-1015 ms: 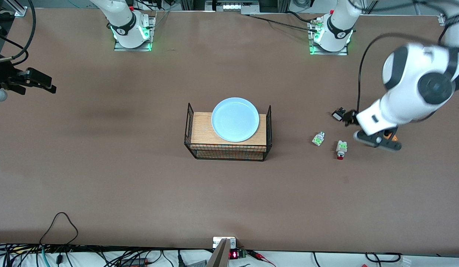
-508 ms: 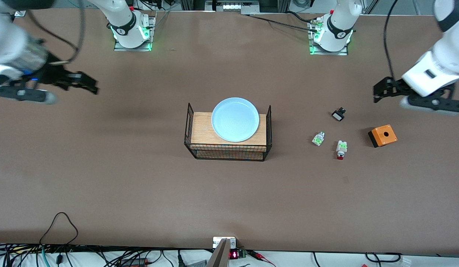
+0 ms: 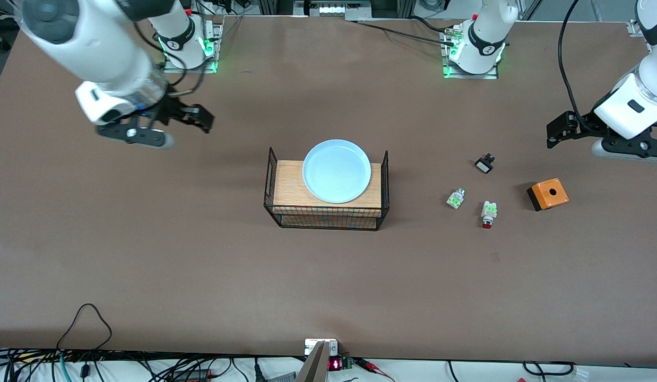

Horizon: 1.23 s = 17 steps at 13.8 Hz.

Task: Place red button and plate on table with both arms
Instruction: 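Raise the left gripper while the right gripper reaches toward the plate, then lower the right gripper onto the plate rim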

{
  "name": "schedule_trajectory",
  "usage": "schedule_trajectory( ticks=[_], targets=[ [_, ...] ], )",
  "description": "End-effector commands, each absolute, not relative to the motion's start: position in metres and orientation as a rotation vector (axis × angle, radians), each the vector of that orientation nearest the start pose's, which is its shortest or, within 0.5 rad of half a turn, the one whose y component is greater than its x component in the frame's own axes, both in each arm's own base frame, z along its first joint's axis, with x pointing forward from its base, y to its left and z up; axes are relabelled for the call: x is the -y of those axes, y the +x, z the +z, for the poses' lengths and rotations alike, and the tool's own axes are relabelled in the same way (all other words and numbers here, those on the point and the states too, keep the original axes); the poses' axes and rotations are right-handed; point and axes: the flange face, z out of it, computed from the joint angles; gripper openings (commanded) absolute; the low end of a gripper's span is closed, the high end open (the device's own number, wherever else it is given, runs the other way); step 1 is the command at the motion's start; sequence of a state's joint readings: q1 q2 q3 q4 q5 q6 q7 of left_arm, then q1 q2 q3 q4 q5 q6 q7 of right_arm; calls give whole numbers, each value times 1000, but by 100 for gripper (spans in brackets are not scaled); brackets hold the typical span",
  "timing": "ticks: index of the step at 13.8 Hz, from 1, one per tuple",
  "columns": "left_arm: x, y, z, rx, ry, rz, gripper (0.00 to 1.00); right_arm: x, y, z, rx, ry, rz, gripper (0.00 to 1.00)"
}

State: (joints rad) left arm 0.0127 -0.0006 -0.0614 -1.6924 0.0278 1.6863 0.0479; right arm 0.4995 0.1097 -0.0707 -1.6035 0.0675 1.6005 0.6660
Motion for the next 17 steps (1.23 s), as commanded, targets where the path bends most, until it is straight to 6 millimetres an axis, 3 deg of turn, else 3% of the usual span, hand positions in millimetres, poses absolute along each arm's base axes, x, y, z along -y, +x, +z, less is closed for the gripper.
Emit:
schedule_trajectory(
  ticks=[1,5,10,13,17],
  targets=[
    [25,560,581,-140,-3117,7,100,-315,524,538,-637,-3092,174,100],
    [29,561,581,-147,-3115,7,100,-398,525,507,-962,-2992,89,100],
    [39,560,580,-174,-3109,6,100,-453,529,445,-1269,-2815,19,100],
    [37,561,580,-172,-3110,4,100,-476,525,413,-1284,-2779,34,100],
    [37,563,584,-174,-3107,-8,100,-482,524,382,-1332,-2735,148,100]
  ],
)
